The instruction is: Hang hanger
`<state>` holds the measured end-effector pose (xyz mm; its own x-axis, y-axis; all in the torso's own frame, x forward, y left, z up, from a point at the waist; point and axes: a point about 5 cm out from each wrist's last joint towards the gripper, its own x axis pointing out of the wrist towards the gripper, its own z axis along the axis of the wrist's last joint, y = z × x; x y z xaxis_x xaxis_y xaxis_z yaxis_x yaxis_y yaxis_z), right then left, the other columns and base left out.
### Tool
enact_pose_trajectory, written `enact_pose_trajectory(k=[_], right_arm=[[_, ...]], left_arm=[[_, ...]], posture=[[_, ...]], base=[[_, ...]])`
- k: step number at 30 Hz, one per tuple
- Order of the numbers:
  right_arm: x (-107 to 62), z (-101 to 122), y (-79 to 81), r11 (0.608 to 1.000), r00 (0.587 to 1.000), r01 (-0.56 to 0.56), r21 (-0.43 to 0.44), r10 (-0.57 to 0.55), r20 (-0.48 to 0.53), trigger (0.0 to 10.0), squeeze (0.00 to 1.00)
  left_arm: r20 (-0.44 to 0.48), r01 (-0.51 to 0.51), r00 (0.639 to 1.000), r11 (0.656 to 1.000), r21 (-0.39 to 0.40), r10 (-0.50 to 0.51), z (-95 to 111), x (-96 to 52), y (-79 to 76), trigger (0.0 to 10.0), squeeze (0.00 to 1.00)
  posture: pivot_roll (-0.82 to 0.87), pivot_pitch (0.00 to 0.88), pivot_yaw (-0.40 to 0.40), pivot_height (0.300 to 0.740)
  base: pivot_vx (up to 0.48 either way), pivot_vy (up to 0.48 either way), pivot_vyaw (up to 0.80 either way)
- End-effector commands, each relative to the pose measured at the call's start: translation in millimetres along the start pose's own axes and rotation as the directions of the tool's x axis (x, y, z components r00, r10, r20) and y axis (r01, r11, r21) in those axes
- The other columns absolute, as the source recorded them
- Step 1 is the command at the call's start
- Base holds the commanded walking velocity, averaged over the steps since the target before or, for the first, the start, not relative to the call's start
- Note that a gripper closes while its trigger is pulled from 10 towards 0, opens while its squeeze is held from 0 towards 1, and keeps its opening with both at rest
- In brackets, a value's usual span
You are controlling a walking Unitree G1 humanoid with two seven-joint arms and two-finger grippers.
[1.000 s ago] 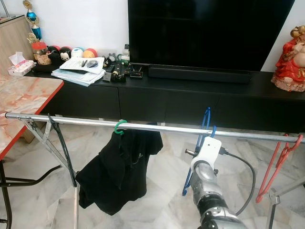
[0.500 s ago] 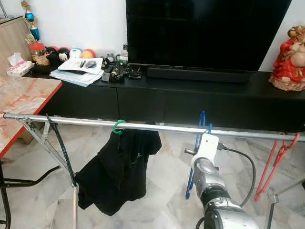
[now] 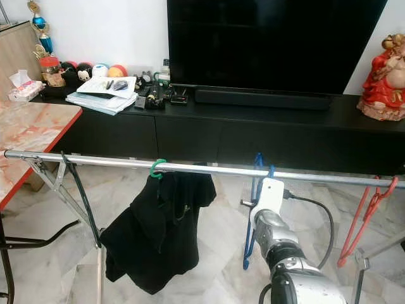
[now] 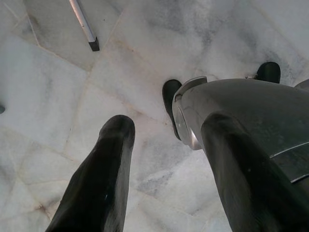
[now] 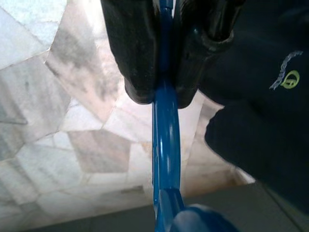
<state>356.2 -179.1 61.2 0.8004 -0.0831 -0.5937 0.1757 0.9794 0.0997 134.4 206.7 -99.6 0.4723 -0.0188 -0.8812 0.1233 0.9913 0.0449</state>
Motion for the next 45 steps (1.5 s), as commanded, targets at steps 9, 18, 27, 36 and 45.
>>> enact_pose_trajectory(k=[9,18,27,36,45], right_arm=[[-0.5,8.8,5.5,1.000,0.999,-0.023,-0.005,0.023,0.032,10.0,1.00],[-0.6,6.5,5.1,0.999,0.997,-0.003,-0.047,0.006,0.077,10.0,1.00],[-4.8,2.6,11.5,0.992,0.968,-0.056,-0.113,0.082,0.236,10.0,1.00],[-22.2,-17.4,9.1,0.984,0.895,-0.089,-0.154,0.147,0.421,10.0,0.00],[-49.7,-42.9,-9.1,0.997,0.846,-0.030,-0.071,0.063,0.530,10.0,0.00]], left_arm=[[-0.038,0.062,0.997,0.998,0.015,-0.061,-8.0,0.1,-11.2,10.0,0.00],[-0.039,0.063,0.997,0.998,0.016,-0.062,-7.8,0.0,-10.2,10.0,0.00],[-0.043,0.071,0.997,0.997,0.019,-0.071,-8.2,-0.1,-10.3,10.0,0.00],[-0.043,0.071,0.997,0.997,0.023,-0.070,-8.6,-0.3,-9.5,10.0,0.00],[-0.021,0.053,0.998,0.998,0.021,-0.053,-7.3,-0.6,-7.4,10.0,0.00]], posture=[[0.13,0.022,-0.038,0.740],[0.13,0.022,-0.039,0.740],[0.12,0.026,-0.038,0.740],[0.11,0.023,-0.040,0.740],[0.10,0.022,-0.040,0.740]], base=[[0.000,0.000,0.00],[0.000,0.000,0.00],[0.000,0.000,0.00],[0.000,0.000,0.00],[0.000,0.000,0.00]])
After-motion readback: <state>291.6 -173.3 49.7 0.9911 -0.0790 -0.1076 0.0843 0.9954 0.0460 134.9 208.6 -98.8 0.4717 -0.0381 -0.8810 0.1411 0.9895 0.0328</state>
